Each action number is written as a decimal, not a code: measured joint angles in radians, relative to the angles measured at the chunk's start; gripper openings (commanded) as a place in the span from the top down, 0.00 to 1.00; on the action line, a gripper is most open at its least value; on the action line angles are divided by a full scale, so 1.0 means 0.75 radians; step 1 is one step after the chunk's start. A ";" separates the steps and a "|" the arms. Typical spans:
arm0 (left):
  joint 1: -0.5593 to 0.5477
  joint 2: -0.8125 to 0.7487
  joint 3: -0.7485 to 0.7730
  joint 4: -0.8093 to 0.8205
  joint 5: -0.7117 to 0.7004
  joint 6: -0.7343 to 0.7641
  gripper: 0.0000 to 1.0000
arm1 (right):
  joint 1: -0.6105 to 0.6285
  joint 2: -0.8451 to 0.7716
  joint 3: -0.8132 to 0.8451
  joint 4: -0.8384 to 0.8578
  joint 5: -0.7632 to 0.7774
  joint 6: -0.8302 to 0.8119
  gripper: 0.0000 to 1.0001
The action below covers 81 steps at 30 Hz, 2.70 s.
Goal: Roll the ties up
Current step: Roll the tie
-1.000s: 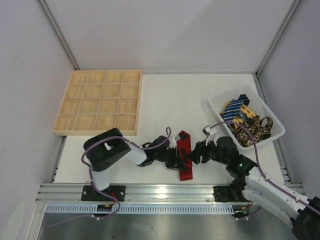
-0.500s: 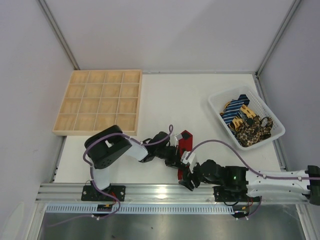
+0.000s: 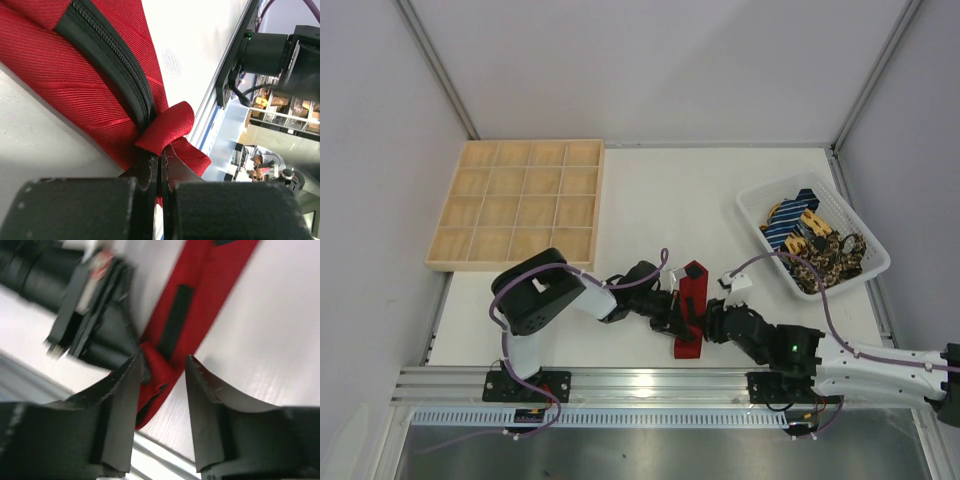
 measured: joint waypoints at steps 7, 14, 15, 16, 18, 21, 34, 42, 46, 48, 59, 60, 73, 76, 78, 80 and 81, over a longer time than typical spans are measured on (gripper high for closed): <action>0.001 -0.009 -0.009 -0.005 -0.002 0.010 1.00 | -0.290 -0.030 -0.100 -0.036 -0.089 0.213 0.94; 0.007 -0.036 -0.050 0.007 -0.007 0.010 0.99 | -0.392 0.190 -0.169 0.168 -0.298 0.231 1.00; 0.007 -0.042 -0.056 0.007 -0.008 0.010 1.00 | -0.400 0.214 -0.175 0.221 -0.331 0.233 1.00; 0.007 -0.045 -0.062 0.007 -0.009 0.009 1.00 | -0.407 0.233 -0.181 0.262 -0.356 0.236 1.00; 0.007 -0.055 -0.076 0.010 -0.011 0.009 0.99 | -0.419 0.288 -0.193 0.352 -0.412 0.242 1.00; 0.010 -0.072 -0.104 0.021 -0.018 0.007 1.00 | -0.425 0.383 -0.201 0.487 -0.495 0.254 1.00; 0.038 -0.183 -0.302 0.116 -0.042 -0.053 1.00 | -0.432 0.630 -0.183 0.808 -0.710 0.238 0.71; 0.046 -0.175 -0.309 0.135 -0.032 -0.073 1.00 | -0.433 0.266 -0.137 0.565 -0.698 -0.147 0.37; 0.055 -0.172 -0.308 0.131 -0.017 -0.072 1.00 | -0.360 0.098 -0.131 0.536 -0.712 -0.375 0.36; 0.058 -0.172 -0.307 0.124 -0.011 -0.071 1.00 | -0.283 0.083 -0.112 0.532 -0.699 -0.479 0.34; 0.062 -0.172 -0.296 0.102 -0.005 -0.070 1.00 | 0.108 0.278 0.362 0.218 -0.541 -1.141 0.29; 0.062 -0.172 -0.293 0.100 -0.004 -0.069 0.99 | 0.144 0.269 0.370 0.187 -0.527 -1.181 0.28; 0.065 -0.174 -0.290 0.082 0.004 -0.058 1.00 | 0.650 0.231 0.122 0.081 -0.255 -1.468 0.00; 0.065 -0.181 -0.290 0.072 0.003 -0.056 1.00 | 0.717 0.295 0.083 0.125 -0.144 -1.481 0.00; 0.067 -0.183 -0.289 0.066 0.004 -0.049 1.00 | 0.725 0.336 0.074 0.164 -0.080 -1.489 0.00; 0.067 -0.182 -0.281 0.056 0.007 -0.046 1.00 | 0.725 0.373 0.074 0.212 -0.028 -1.496 0.03; 0.067 -0.182 -0.280 0.054 0.008 -0.046 1.00 | 0.725 0.390 0.074 0.240 -0.011 -1.501 0.05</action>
